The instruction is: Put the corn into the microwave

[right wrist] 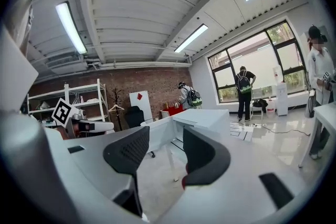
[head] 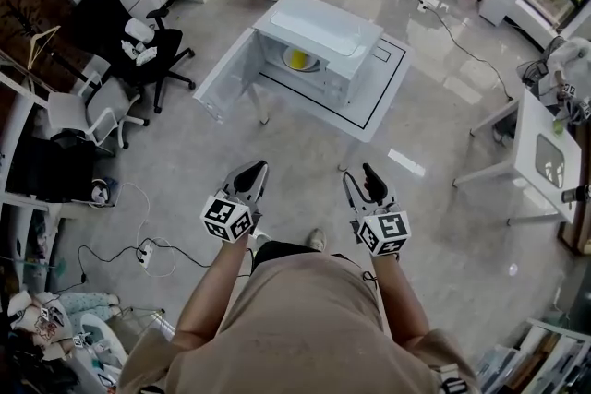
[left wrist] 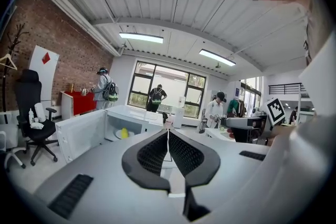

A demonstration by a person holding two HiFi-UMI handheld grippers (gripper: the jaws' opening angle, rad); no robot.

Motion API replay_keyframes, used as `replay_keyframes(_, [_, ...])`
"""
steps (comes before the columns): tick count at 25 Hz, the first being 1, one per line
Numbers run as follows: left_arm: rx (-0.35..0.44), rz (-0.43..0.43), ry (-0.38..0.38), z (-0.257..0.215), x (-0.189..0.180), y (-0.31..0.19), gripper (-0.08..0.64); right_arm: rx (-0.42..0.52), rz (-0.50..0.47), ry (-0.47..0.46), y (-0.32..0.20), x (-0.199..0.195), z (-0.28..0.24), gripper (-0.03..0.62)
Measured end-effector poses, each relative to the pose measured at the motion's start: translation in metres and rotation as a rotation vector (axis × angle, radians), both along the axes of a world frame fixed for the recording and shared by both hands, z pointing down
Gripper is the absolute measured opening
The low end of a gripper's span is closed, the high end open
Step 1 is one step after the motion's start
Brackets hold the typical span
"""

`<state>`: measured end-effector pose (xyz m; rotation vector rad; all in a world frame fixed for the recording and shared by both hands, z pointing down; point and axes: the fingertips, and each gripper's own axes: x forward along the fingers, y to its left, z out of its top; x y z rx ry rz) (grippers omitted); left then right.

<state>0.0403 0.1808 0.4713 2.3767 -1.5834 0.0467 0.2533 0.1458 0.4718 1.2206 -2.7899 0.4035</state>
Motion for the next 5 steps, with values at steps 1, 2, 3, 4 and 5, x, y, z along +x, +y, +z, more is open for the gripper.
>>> replay_keyframes(1, [-0.002,-0.001,0.001,0.001,0.0,-0.001,0.006,-0.001,0.005,-0.002,-0.001,0.003,0.0,0.21])
replay_keyframes(2, [-0.003,-0.001,0.001,0.001,0.0,-0.002,0.006,-0.001,0.01,-0.002,-0.001,0.005,-0.001,0.21])
replay_keyframes(3, [-0.003,0.001,0.0,0.001,0.001,-0.002,0.005,-0.003,0.014,-0.002,-0.001,0.008,-0.001,0.21])
replay_keyframes(4, [-0.002,0.005,-0.001,0.0,0.002,-0.003,0.006,-0.005,0.018,-0.001,-0.002,0.01,-0.001,0.21])
replay_keyframes(5, [-0.001,0.008,-0.002,-0.001,0.004,-0.003,0.006,-0.007,0.022,0.0,-0.002,0.013,-0.001,0.21])
